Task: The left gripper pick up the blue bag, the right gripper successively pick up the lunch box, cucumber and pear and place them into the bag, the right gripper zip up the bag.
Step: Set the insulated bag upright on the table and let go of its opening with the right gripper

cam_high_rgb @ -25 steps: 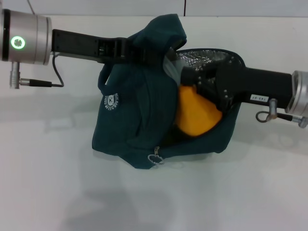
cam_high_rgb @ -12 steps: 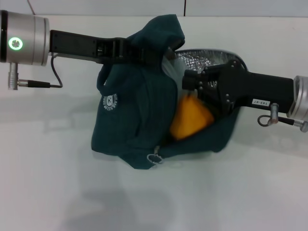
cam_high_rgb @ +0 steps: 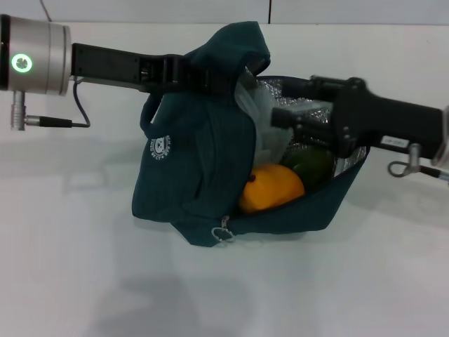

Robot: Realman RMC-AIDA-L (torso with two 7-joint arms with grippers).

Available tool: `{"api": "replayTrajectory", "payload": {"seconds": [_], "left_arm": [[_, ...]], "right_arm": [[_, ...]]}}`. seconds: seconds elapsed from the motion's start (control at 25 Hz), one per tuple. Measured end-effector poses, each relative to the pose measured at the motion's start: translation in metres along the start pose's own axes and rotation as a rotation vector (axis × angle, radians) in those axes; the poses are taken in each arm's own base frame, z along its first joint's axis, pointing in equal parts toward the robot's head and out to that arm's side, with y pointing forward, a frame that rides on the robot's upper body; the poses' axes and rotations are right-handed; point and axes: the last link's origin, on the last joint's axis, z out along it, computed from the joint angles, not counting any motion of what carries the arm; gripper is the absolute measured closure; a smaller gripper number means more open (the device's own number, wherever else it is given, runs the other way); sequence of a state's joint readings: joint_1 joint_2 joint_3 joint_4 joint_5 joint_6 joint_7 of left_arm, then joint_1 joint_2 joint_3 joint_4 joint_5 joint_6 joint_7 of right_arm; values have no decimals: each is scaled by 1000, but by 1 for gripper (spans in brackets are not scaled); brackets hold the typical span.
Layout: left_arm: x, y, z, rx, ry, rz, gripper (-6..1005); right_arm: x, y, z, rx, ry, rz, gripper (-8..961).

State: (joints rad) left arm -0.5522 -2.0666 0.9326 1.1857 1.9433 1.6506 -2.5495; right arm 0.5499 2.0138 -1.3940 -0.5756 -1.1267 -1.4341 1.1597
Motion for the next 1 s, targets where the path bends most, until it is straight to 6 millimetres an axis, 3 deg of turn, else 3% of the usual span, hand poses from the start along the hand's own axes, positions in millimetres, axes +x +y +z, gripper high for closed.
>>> {"api": "replayTrajectory", "payload": {"seconds": [0.24,0.6,0.8,1.0], "left_arm": [[0,0,0,1,1,-2,943],[3,-1,-2,4,10,-4,942],[4,0,-2,7,8,-1,942],[5,0,-2,8,10,0,942]], "right_arm": [[-4,-14,-39,118,-34,-18,435],[14,-33,-102,324,86,-4,401],[27,-36,-113,337,175,15,345],[38,-35,-100,309,253,7,289]]}}
